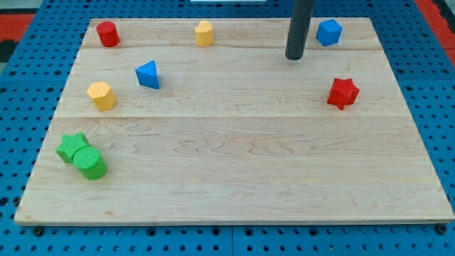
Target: Place the green star vertically below the red star
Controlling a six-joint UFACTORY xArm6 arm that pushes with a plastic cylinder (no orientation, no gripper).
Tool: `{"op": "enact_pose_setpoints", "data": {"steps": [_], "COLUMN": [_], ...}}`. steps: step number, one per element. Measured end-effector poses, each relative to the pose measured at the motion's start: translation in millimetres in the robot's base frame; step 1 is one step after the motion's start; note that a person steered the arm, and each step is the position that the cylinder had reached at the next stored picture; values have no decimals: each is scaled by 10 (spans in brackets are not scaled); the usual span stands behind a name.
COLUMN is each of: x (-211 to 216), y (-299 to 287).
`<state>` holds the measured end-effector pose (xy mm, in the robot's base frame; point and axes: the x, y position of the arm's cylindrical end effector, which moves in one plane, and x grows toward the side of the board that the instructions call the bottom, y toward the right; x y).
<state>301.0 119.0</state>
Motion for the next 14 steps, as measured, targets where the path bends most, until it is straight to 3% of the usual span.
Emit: {"op": "enact_pose_setpoints", "data": {"steps": [3, 4, 5, 6, 7, 8, 10, 11, 12, 13, 14], "x": [1956, 2850, 3120, 3091, 2938, 2900, 2001, 1972, 2144, 2088, 2449], "y": [-779, -1256, -2361, -3477, -4199, -4236, -4085, -3674, -2803, -3076, -3217]}}
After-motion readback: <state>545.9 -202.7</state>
